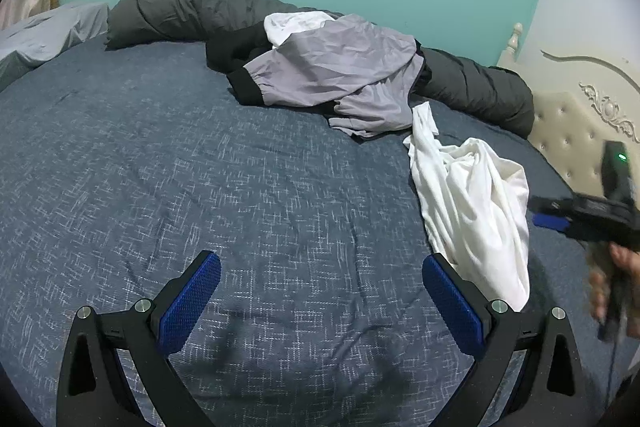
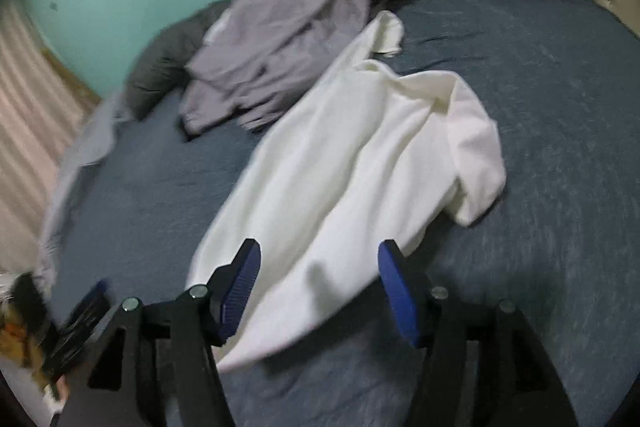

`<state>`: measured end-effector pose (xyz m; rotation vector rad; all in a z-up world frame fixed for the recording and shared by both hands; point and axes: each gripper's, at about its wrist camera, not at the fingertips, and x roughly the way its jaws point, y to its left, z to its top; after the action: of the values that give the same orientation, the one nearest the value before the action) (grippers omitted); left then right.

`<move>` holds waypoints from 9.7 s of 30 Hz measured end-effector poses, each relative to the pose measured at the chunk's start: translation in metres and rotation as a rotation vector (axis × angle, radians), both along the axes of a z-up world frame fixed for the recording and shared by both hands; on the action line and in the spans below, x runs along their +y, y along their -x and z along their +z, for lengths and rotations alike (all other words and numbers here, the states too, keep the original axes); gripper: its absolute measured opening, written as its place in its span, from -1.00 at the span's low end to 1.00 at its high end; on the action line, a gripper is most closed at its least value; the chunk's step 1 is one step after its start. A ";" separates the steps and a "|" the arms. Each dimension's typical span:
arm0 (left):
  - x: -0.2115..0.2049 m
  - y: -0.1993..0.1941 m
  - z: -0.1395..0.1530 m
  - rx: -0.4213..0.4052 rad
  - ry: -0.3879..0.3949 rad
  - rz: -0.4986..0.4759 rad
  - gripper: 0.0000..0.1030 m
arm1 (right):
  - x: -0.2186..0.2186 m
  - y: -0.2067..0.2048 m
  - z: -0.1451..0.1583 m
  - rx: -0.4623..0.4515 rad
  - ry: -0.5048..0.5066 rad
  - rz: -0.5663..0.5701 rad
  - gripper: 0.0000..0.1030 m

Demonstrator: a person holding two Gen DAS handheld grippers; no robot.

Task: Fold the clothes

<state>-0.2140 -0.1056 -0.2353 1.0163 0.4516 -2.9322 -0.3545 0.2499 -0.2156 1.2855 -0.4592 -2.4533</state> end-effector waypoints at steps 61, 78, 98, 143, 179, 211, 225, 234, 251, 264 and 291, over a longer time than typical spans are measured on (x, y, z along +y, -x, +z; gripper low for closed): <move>-0.003 -0.010 0.003 0.006 0.015 -0.002 0.99 | -0.035 -0.027 -0.009 -0.031 -0.271 0.260 -0.76; 0.003 -0.016 0.005 0.012 0.030 -0.014 0.99 | -0.076 -0.150 -0.035 -0.168 -0.198 0.552 -0.95; 0.001 -0.013 0.001 0.003 0.026 -0.009 0.99 | -0.009 -0.074 0.011 -0.024 -0.198 0.180 -0.16; 0.003 -0.009 -0.011 -0.030 0.028 -0.020 0.99 | -0.004 -0.021 0.003 0.021 0.025 0.065 -0.01; -0.011 -0.009 -0.013 -0.050 -0.001 0.013 0.99 | -0.042 -0.090 0.016 0.134 0.023 0.192 -0.06; -0.018 -0.009 -0.018 -0.061 -0.008 0.038 0.99 | -0.095 -0.059 -0.013 0.005 0.214 0.272 -0.85; -0.014 -0.008 -0.017 -0.059 -0.001 0.044 0.99 | 0.030 -0.082 -0.014 -0.054 -0.042 -0.042 -0.84; -0.012 -0.006 -0.021 -0.067 0.005 0.039 0.99 | -0.002 -0.008 -0.004 -0.023 0.045 -0.022 -0.12; -0.024 -0.001 -0.022 -0.069 -0.011 0.066 0.99 | -0.063 0.047 -0.038 -0.083 0.066 0.143 -0.85; -0.029 -0.004 -0.020 -0.061 -0.015 0.077 0.99 | -0.137 -0.004 -0.019 0.005 0.081 0.394 -0.93; -0.010 0.007 -0.006 -0.073 0.030 0.017 0.99 | -0.113 -0.098 -0.026 0.021 0.170 0.370 -0.71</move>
<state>-0.2215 -0.1157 -0.2415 1.1063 0.4103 -2.8665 -0.2561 0.1373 -0.2412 1.1561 -0.3757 -2.0728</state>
